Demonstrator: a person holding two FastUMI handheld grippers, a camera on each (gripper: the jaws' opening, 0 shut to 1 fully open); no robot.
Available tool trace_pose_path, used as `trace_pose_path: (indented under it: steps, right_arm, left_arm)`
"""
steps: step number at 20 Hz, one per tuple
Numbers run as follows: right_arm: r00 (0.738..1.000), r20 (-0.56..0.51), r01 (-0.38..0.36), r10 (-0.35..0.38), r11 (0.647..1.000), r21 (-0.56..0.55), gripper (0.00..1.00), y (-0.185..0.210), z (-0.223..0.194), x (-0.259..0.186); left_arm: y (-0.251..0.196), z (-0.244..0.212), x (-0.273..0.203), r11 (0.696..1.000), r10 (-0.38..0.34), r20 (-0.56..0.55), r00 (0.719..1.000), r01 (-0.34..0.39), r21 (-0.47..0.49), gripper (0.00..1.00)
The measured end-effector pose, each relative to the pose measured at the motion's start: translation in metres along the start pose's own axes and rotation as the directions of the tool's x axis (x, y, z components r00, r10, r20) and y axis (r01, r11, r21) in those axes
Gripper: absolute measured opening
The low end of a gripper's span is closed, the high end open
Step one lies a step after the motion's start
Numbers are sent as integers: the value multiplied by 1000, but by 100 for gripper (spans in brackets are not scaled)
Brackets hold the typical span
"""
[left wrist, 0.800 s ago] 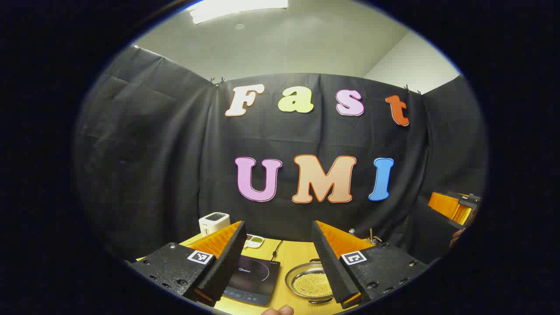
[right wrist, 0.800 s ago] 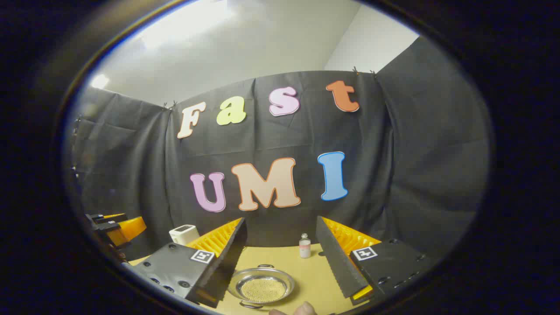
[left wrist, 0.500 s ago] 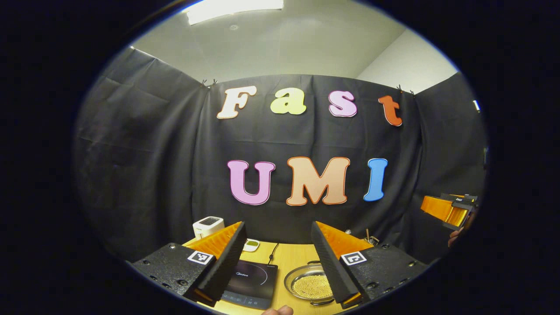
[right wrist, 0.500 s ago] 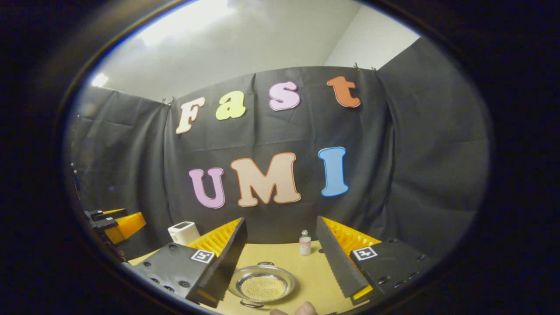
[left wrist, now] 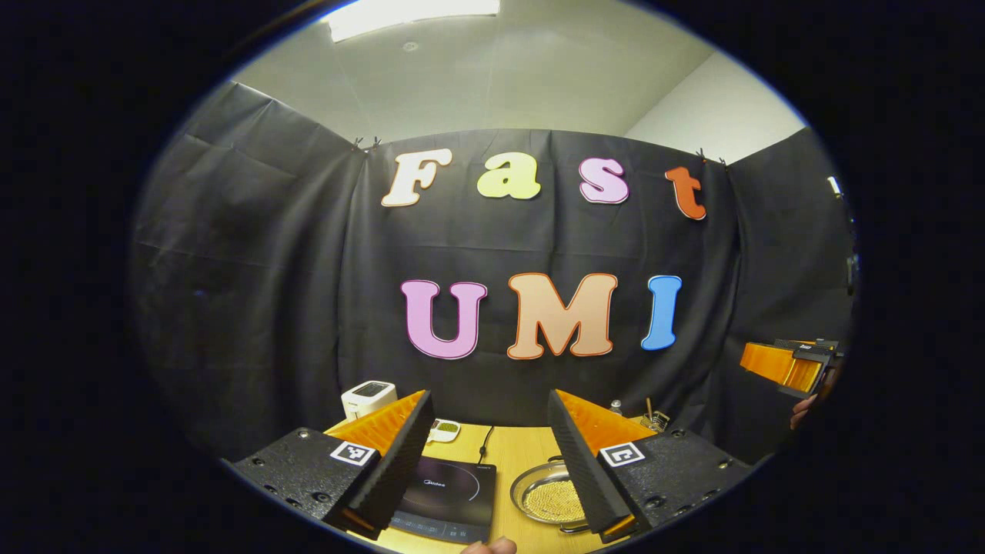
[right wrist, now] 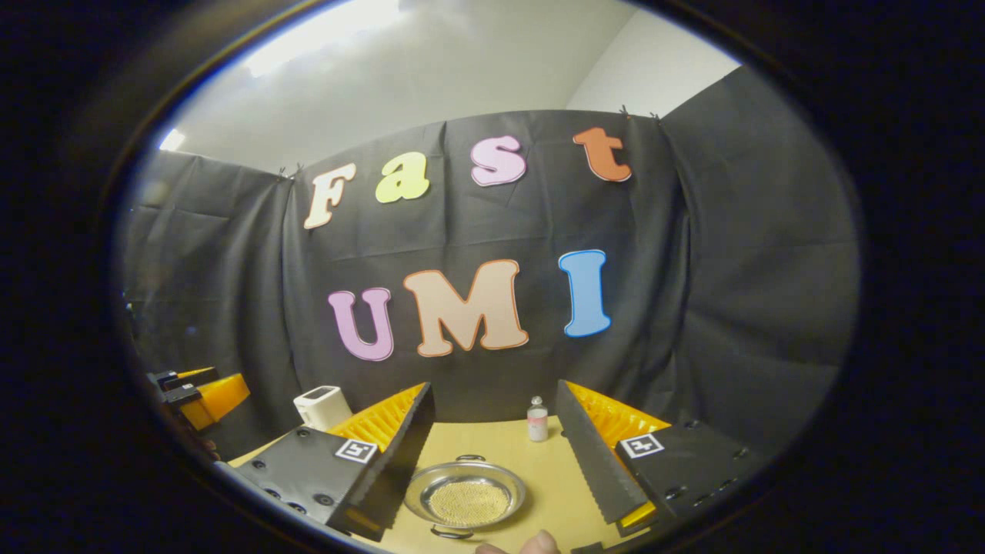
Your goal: First push the handle of the pot to place it horizontally, then grasp the pot with both hands and set it on the induction cooktop.
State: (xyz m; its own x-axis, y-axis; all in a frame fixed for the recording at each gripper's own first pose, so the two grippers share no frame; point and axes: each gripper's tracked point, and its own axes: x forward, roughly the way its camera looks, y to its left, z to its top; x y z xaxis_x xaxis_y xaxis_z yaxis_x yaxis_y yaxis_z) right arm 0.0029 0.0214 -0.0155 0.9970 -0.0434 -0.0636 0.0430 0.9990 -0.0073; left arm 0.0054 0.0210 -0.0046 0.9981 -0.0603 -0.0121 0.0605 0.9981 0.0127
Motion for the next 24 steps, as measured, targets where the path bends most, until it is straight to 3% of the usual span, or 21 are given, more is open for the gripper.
trace_pose_path:
  steps: [2, 4, 6, 8, 10, 13, 14, 16, 20, 22, 23, 24]
  right_arm:
    - [1000, -5, 1, -1, 1000, -2, 98, 4, -2, -2]
    - [1000, -15, -2, 2, 1000, -2, 98, 10, -6, -3]
    - [1000, -23, -7, 7, 1000, -3, 98, 17, -9, -3]
    - [999, -34, -11, 11, 1000, 1, 98, 24, -13, -3]
    - [999, -40, -9, 9, 1000, 3, 98, 30, -14, -1]
    - [998, -55, -5, 6, 1000, 6, 98, 40, -21, 3]
    - [998, -62, -4, 4, 1000, 6, 98, 44, -24, 3]
    - [998, -70, 1, -1, 1000, 5, 98, 51, -30, 5]
    - [994, -105, 17, -17, 1000, 2, 98, 66, -47, 8]
    - [991, -136, 15, -13, 1000, 18, 98, 78, -58, 6]
    - [988, -156, 18, -15, 1000, 18, 97, 82, -64, 4]
    - [986, -165, 20, -19, 1000, 9, 91, 84, -67, 3]
  left_arm:
    - [4, -3, -1, 1000, -2, -6, 1000, 2, 1, 95]
    - [7, -4, -4, 1000, -5, -6, 1000, 5, 6, 86]
    - [13, -6, -4, 1000, -2, -10, 1000, 2, 9, 90]
    - [19, -11, -5, 1000, -1, -19, 1000, 1, 4, 86]
    - [27, -15, -5, 1000, 1, -32, 999, -1, 4, 91]
    - [37, -21, -3, 1000, 1, -44, 999, 0, 2, 91]
    - [40, -24, -2, 1000, -4, -51, 999, 4, 4, 86]
    - [46, -28, 1, 1000, -14, -60, 998, 14, 5, 91]
    - [57, -36, 6, 999, -38, -72, 997, 38, -3, 91]
    - [61, -39, 10, 998, -55, -66, 996, 56, -1, 86]
    - [63, -42, 10, 998, -61, -71, 996, 61, -2, 86]
    - [66, -43, 11, 998, -64, -70, 995, 64, -8, 86]
